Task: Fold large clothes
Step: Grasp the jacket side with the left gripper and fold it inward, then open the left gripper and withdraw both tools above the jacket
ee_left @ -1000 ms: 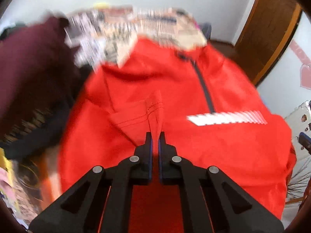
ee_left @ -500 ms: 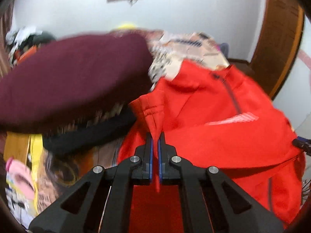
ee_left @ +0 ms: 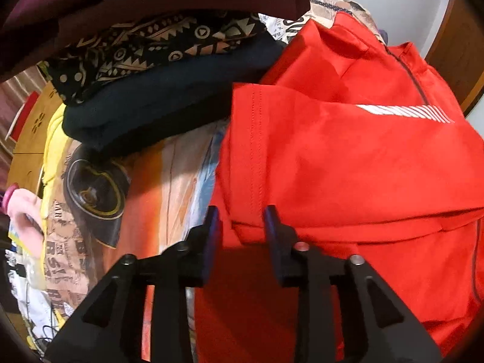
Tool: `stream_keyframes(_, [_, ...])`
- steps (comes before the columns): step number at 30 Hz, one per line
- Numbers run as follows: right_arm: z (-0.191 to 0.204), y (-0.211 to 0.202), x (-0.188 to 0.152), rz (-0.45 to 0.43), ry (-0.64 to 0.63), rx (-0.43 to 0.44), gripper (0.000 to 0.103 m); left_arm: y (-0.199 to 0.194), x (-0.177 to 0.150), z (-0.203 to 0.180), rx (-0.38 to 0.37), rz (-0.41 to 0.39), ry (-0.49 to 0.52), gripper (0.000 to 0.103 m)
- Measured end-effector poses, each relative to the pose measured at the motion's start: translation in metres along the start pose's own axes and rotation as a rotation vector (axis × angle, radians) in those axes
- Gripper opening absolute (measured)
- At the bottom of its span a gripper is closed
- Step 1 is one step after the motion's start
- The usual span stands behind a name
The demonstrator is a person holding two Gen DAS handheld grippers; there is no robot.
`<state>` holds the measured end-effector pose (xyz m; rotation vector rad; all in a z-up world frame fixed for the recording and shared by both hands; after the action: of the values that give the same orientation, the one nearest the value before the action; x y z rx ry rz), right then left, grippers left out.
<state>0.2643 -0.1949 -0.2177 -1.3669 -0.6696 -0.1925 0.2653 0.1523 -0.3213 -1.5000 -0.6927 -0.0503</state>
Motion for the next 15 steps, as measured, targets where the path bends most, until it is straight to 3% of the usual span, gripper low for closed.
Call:
stream_keyframes(6, [0.002, -0.007, 0.01, -0.018, -0.024, 0.004, 0.059, -0.025, 0.011, -0.007, 0.01, -0.055, 0.048, 0.034])
stream_keyframes(15, [0.013, -0.028, 0.056, -0.121, -0.082, 0.012, 0.059, -0.083, 0.068, -0.076, -0.11, -0.207, 0.136, 0.041])
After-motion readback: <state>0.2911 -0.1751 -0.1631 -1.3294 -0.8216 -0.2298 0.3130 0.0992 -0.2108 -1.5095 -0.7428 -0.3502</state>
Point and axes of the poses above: each gripper's, at about its wrist camera, not at the fingertips, and y roughly the way its jaws point, z to its left, x to its top, the point moved 10 cm from there along y, roughly the way its jaws point, and after that the axes turned 12 degrees about -y, right-handed, at the moved point
